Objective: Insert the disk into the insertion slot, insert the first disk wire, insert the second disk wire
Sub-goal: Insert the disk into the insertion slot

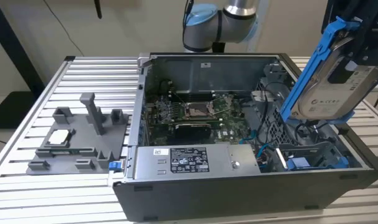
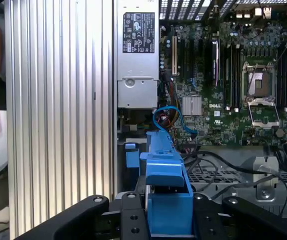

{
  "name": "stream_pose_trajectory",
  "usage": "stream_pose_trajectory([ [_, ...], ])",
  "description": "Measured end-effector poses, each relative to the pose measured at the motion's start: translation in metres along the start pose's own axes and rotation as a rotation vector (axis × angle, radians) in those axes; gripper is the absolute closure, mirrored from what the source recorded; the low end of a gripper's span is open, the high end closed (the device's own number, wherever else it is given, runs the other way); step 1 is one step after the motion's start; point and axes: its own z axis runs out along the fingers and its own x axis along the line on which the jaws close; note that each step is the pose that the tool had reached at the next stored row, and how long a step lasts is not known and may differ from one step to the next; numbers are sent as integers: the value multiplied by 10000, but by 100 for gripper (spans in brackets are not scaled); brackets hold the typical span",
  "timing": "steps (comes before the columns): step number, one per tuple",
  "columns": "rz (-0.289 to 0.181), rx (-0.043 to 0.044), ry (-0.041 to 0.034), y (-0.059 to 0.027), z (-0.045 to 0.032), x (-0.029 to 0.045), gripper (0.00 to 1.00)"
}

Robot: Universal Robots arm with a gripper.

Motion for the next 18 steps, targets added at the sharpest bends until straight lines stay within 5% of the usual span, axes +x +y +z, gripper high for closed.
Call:
stream_pose_trajectory([
  [18, -1, 0, 0, -77, 197, -1, 67],
])
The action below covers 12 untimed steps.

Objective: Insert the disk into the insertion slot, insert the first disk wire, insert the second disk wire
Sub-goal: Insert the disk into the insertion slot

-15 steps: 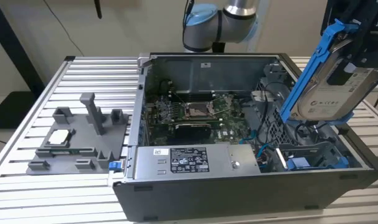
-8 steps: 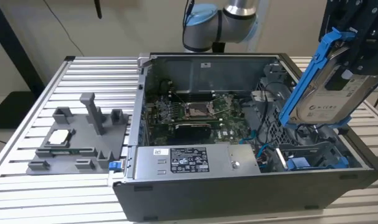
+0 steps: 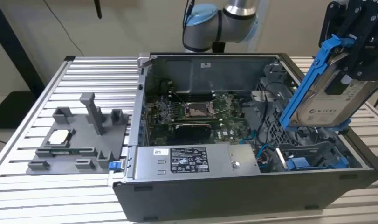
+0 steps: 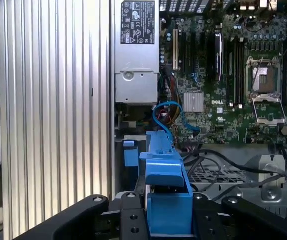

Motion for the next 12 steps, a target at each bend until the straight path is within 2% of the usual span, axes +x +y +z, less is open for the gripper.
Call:
stream_pose_trajectory([
  [6, 0, 0, -1, -17, 49, 0, 67],
  [12, -1, -1, -16, -18, 51, 0, 67],
])
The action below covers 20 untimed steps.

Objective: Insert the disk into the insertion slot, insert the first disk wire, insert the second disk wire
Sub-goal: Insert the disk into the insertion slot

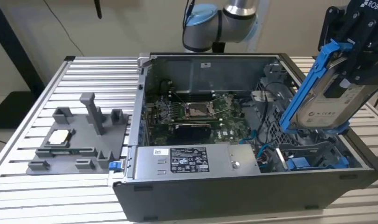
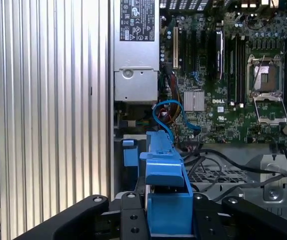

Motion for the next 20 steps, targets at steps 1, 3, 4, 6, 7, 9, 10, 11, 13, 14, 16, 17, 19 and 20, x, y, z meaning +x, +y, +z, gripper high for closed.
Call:
stream_pose_trajectory([
  [1, 0, 0, 0, 0, 1, 0, 67],
  [3, 0, 0, -2, 0, 7, 0, 67],
  [4, 0, 0, -2, -1, 11, 0, 67],
  [6, 0, 0, -2, -1, 20, 0, 67],
  [7, 0, 0, -2, -1, 24, 0, 67],
  [9, 0, 0, 0, -2, 29, 0, 67],
  [10, 0, 0, 1, -2, 30, 0, 67],
  [11, 0, 0, 1, -3, 30, 0, 67],
  [13, 0, 0, -1, -2, 31, 0, 67],
  [14, 0, 0, -2, -3, 34, 0, 67],
  [16, 0, 0, -3, -3, 43, 0, 67],
  [17, 0, 0, -1, -4, 49, 0, 67],
  [19, 0, 0, -2, -7, 65, 1, 67],
  [20, 0, 0, -2, -8, 73, 2, 67],
])
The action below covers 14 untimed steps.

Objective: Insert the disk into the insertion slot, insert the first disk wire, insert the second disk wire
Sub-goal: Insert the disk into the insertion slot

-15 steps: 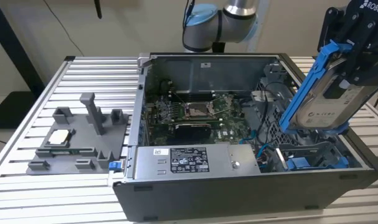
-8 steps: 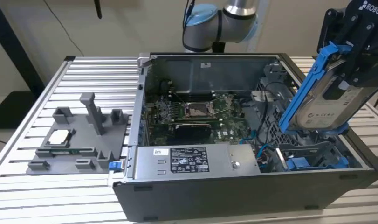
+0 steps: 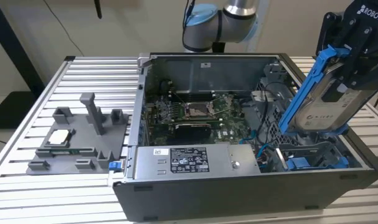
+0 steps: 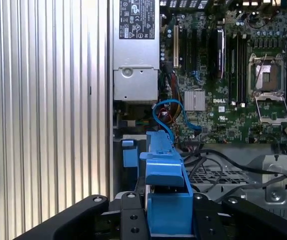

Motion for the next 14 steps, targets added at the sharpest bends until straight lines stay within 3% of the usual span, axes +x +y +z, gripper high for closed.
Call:
stream_pose_trajectory([
  [14, 0, 0, 1, -9, 105, 6, 67],
])
